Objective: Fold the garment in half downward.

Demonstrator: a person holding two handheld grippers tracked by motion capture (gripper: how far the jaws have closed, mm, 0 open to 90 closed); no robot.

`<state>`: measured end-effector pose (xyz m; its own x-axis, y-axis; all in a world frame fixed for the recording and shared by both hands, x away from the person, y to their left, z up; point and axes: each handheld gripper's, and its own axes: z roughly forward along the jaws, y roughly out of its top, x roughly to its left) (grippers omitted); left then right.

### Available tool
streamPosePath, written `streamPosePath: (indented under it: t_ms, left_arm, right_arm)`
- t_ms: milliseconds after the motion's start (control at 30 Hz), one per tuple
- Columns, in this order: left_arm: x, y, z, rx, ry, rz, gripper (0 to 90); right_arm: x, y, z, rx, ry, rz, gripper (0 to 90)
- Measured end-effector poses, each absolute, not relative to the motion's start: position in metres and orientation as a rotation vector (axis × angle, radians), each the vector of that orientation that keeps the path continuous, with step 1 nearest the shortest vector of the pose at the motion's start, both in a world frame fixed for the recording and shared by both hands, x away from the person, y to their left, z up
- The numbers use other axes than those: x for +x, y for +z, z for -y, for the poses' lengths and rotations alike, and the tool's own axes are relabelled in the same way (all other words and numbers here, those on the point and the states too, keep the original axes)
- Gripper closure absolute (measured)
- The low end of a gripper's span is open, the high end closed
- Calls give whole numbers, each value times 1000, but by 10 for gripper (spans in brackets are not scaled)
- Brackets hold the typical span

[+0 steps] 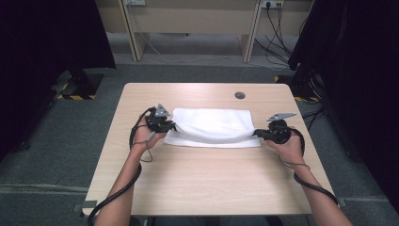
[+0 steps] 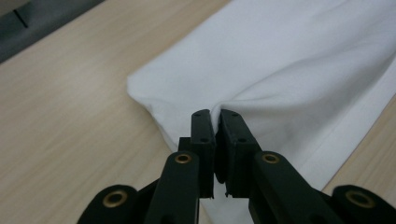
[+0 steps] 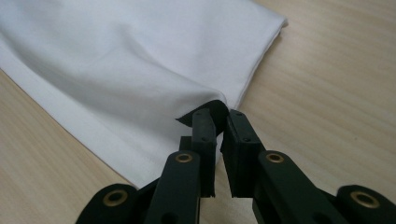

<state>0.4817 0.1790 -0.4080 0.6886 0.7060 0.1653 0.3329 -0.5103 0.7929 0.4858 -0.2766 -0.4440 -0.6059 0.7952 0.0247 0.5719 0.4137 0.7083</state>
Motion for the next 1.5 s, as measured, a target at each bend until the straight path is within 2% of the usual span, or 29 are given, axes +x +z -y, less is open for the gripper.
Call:
streamPosePath:
  t_ms: [33, 333, 533, 700, 800, 833, 867, 900, 1033, 1133, 1233, 1500]
  left_arm:
    - [482, -408, -179, 2126, 618, -793, 841]
    - [470, -419, -182, 2158, 611, -776, 841]
    - [458, -452, -185, 2225, 542, -789, 839]
    - [455, -461, -186, 2265, 511, -776, 831]
    - [455, -461, -188, 2261, 497, -770, 807]
    - [455, -461, -188, 2261, 497, -770, 723]
    - [453, -456, -194, 2237, 477, -763, 723]
    - [453, -456, -194, 2237, 477, -763, 656]
    - [453, -440, -199, 2138, 473, -765, 624]
    - [458, -430, -190, 2100, 495, -767, 607]
    - [467, -436, -172, 2149, 515, -771, 594]
    - [467, -460, -147, 2268, 569, -758, 583]
  right_arm:
    - [469, -420, 282, 1122, 1075, -2294, 839]
    - [461, -421, 285, 1111, 1080, -2294, 841]
    - [442, -450, 284, 1057, 1011, -2412, 838]
    - [437, -461, 282, 1039, 976, -2450, 828]
    - [435, -462, 282, 1019, 967, -2469, 805]
    - [435, -462, 282, 1019, 967, -2469, 805]
    - [433, -460, 284, 998, 976, -2490, 736]
    - [433, -460, 284, 998, 976, -2490, 736]
    - [432, -438, 298, 1067, 1177, -2402, 695]
    - [438, -431, 292, 1093, 1199, -2374, 679]
    - [447, -431, 275, 1141, 1169, -2354, 641]
    - [447, -456, 238, 1168, 915, -2416, 650]
